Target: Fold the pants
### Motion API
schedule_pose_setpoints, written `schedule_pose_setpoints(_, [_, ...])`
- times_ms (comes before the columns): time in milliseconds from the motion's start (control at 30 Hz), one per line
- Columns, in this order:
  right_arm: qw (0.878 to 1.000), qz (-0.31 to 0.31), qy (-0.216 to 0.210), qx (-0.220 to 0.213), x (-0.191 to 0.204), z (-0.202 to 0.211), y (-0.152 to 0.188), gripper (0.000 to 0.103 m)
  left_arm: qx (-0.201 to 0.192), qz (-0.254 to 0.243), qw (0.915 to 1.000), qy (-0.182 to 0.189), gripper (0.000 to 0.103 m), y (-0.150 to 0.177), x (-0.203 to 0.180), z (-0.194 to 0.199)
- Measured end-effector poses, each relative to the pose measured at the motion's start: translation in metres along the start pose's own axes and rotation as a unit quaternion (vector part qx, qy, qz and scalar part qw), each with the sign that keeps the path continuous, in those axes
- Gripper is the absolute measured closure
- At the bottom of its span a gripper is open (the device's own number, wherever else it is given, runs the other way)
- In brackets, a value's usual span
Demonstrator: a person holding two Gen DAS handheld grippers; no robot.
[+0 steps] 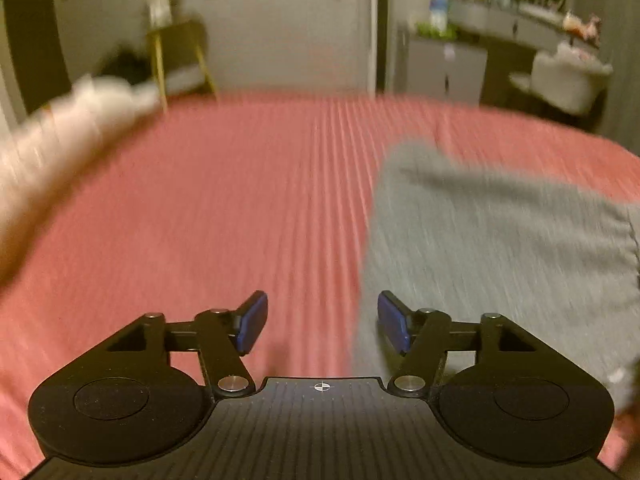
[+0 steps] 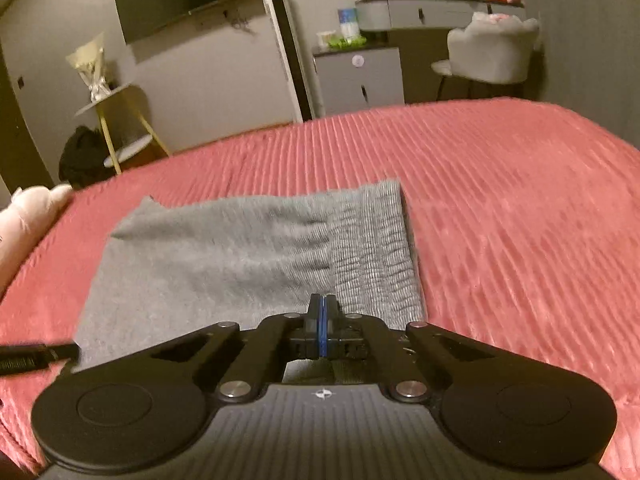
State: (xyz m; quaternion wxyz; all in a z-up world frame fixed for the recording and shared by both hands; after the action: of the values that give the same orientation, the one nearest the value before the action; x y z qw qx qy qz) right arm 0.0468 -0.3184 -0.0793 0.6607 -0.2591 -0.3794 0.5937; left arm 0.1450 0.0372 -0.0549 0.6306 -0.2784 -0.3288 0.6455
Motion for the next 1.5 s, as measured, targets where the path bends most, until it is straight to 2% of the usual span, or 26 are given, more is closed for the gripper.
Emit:
schedule_pose_setpoints(67, [0.999,0.008,0.0,-0.036,0.006,0.004,-0.013,0.102,-0.015,-0.029,0.9994,-0.01,0.034,-0.01,-0.001,-0.007])
schedule_pose_setpoints(100, [0.999,0.006,-0.009,-0.048,0.01,0.001,-0.021,0.102,-0.006,-0.037,0.9992,-0.014,0.036,-0.014,-0.001,-0.014])
schedule_pose_setpoints(167, [0.998,0.003,-0.028,-0.052,0.016,-0.01,-0.028,0.101,0.011,-0.022,0.9997,-0.005,0.038,-0.027,0.001,-0.03])
schedule_pose_setpoints(267, [0.999,0.01,-0.038,-0.023,0.028,-0.037,-0.023,0.099,0.019,0.021,0.9988,0.039,0.036,-0.056,0.003,-0.051])
schedule_pose_setpoints(333, [0.999,0.004,-0.025,0.034,0.026,-0.06,0.0,0.099,0.03,0.031,0.9985,0.035,0.038,-0.073,0.007,-0.066])
schedule_pose_setpoints(400, [0.999,0.026,-0.011,0.025,0.029,-0.063,0.015,0.099,0.037,0.046,0.9975,0.038,0.038,-0.078,0.01,-0.075])
schedule_pose_setpoints(500, [0.998,0.066,-0.001,0.022,0.038,-0.059,0.01,0.099,0.049,0.052,0.9949,0.071,0.037,-0.076,-0.004,-0.081])
schedule_pose_setpoints(633, [1.0,0.015,-0.021,-0.001,0.03,-0.052,-0.005,0.098,0.048,0.007,0.9963,0.071,0.036,-0.064,-0.028,-0.091])
schedule_pose_setpoints(700, [0.999,0.015,-0.027,-0.01,0.031,-0.053,-0.011,0.098,0.065,-0.009,0.9963,0.056,0.033,-0.053,-0.032,-0.1])
schedule_pose_setpoints(767, [0.999,0.03,-0.022,0.001,0.03,-0.056,-0.007,0.097,0.068,-0.008,0.9969,0.037,0.028,-0.046,-0.027,-0.106])
schedule_pose_setpoints(833, [0.999,0.03,-0.021,0.021,0.029,-0.064,0.003,0.097,0.065,0.016,0.9972,0.032,0.027,-0.043,-0.021,-0.104])
schedule_pose_setpoints(933, [0.999,0.017,-0.026,0.018,0.025,-0.06,-0.002,0.097,0.059,0.047,0.9971,0.009,0.027,-0.04,-0.006,-0.092])
schedule_pose_setpoints(1000, [0.999,-0.007,-0.036,0.016,0.022,-0.055,-0.006,0.097,0.049,0.07,0.9956,-0.04,0.027,-0.034,0.015,-0.082])
schedule_pose_setpoints(1033, [0.999,-0.013,-0.037,0.012,0.021,-0.054,-0.01,0.097,0.048,0.076,0.9926,-0.082,0.029,-0.027,0.029,-0.077])
schedule_pose_setpoints(1067, [0.999,-0.013,-0.039,0.01,0.021,-0.053,-0.012,0.097,0.047,0.081,0.9896,-0.109,0.029,-0.02,0.042,-0.073])
schedule_pose_setpoints(1167, [0.999,0.0,-0.045,-0.001,0.028,-0.053,-0.024,0.093,0.056,0.111,0.9772,-0.172,0.028,0.007,0.077,-0.069])
schedule_pose_setpoints(1233, [0.999,0.01,-0.05,-0.014,0.035,-0.054,-0.037,0.075,0.07,0.124,0.9658,-0.217,0.028,0.022,0.097,-0.067])
schedule_pose_setpoints(1300, [0.998,0.015,-0.061,-0.029,0.045,-0.058,-0.052,0.068,0.09,0.142,0.9572,-0.236,0.028,0.031,0.112,-0.068])
schedule_pose_setpoints(1367, [0.996,0.021,-0.071,-0.041,0.055,-0.068,-0.066,0.068,0.093,0.169,0.9499,-0.246,0.028,0.037,0.124,-0.068])
schedule_pose_setpoints(1500, [0.997,0.034,-0.075,-0.004,0.069,-0.104,-0.067,0.068,0.091,0.172,0.9492,-0.247,0.025,0.044,0.134,-0.072])
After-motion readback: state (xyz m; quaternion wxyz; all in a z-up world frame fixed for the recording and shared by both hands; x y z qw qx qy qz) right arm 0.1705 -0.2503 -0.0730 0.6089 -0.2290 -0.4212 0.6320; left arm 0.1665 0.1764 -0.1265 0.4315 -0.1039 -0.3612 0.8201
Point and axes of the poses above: each gripper's, at about its wrist camera, not at the fingertips, and z roughly against the way its jaws point, x to its left, y to its underside, the point moved 10 cm from there along -z, roughly the way its jaws point, and after that the axes turned 3 degrees about -x, right-handed, at the moved point
